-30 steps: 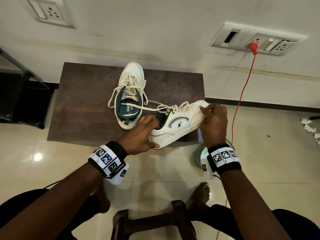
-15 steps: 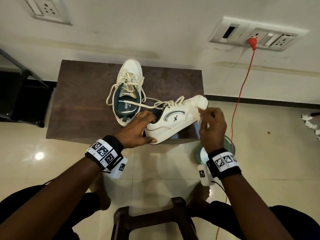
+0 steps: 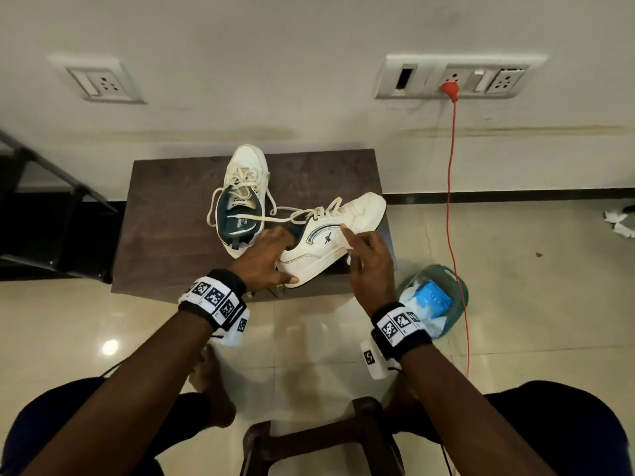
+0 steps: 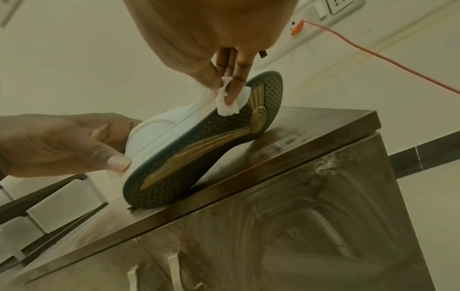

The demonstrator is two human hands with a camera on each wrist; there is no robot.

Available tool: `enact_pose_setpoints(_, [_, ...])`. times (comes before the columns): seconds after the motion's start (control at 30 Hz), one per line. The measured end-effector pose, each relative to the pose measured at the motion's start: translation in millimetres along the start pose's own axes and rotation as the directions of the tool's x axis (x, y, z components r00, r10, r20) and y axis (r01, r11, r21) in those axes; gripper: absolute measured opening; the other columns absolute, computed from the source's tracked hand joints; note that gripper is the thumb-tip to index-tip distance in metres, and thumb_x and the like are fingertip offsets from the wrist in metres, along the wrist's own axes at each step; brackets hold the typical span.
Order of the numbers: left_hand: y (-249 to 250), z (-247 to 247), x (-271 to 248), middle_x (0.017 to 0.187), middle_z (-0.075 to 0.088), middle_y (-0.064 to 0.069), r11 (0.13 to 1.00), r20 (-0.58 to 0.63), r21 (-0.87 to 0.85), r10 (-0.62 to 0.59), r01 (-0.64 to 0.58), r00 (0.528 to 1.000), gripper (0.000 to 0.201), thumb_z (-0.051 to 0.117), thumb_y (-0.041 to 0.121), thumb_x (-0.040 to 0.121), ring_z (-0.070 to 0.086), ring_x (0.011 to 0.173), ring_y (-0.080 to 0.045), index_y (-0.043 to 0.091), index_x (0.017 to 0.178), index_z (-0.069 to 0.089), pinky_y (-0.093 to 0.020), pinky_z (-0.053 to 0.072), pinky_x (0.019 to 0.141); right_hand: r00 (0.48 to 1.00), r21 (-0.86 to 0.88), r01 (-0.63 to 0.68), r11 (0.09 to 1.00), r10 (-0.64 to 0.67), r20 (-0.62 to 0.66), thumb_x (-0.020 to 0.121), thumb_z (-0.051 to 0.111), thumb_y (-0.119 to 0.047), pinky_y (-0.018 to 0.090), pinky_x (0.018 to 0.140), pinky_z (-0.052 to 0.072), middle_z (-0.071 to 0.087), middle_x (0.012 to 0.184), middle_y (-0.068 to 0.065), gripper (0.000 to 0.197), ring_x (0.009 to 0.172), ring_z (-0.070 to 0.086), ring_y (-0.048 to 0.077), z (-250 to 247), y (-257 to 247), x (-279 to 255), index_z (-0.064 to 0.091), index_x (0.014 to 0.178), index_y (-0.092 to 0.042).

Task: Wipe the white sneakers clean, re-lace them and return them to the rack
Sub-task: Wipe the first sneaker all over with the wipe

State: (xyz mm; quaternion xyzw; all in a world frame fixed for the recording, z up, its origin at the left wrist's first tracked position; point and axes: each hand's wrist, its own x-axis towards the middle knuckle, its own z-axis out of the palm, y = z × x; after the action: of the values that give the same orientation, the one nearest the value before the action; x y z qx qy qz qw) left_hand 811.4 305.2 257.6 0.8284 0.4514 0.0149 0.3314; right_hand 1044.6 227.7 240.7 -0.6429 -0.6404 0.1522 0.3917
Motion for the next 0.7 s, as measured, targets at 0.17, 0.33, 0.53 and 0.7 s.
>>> enact_pose_setpoints(0.17, [27, -14, 13, 0.129, 0.056, -0.009, 0.923, 0.037, 0.349, -0.188, 0.164, 0.981, 0.070, 0.088, 0.044, 0.068, 0.045, 0.123, -0.032, 0.011, 0.121, 0.056, -0.044, 0.028, 0.111, 0.994, 0.053, -0.056, 0.997, 0.061, -0.086, 0.090, 0.061, 0.004, 0.028, 0.087, 0.051, 0.057, 0.110, 0.012, 0.035, 0.101, 0.056, 0.019, -2, 1, 11, 0.068, 0.123, -0.005])
enact_pose_setpoints(0.33, [56, -17, 27, 0.133, 0.059, -0.010, 0.829, -0.070, 0.432, -0.361, 0.355, 0.930, 0.083, 0.082, 0.033, 0.068, 0.042, 0.124, -0.037, 0.015, 0.140, 0.044, -0.044, 0.034, 0.105, 0.991, 0.073, -0.100, 0.992, 0.106, -0.082, 0.084, 0.065, 0.003, 0.029, 0.091, 0.048, 0.057, 0.110, 0.011, 0.027, 0.107, 0.056, 0.026, 5, -4, 20, 0.075, 0.107, -0.009])
enact_pose_setpoints(0.53, [75, -26, 52, 0.102, 0.070, -0.006, 0.831, -0.107, 0.129, -0.532, 0.542, 0.840, 0.077, 0.093, 0.057, 0.047, 0.065, 0.097, -0.029, 0.011, 0.101, 0.066, -0.040, 0.057, 0.082, 0.992, 0.077, -0.109, 0.991, 0.114, -0.053, 0.081, 0.066, 0.002, 0.035, 0.083, 0.054, 0.056, 0.110, 0.010, 0.028, 0.103, 0.059, 0.026, 7, 0, 17, 0.073, 0.106, -0.007])
enact_pose_setpoints(0.7, [82, -20, 63, 0.085, 0.075, -0.006, 0.813, -0.025, -0.018, -0.582, 0.582, 0.813, 0.062, 0.095, 0.047, 0.042, 0.072, 0.086, -0.025, 0.011, 0.085, 0.068, -0.035, 0.057, 0.078, 0.995, 0.057, -0.060, 0.997, 0.064, -0.075, 0.077, 0.067, 0.012, 0.024, 0.077, 0.050, 0.062, 0.097, 0.009, 0.030, 0.089, 0.061, 0.023, -6, 10, 12, 0.076, 0.101, -0.004])
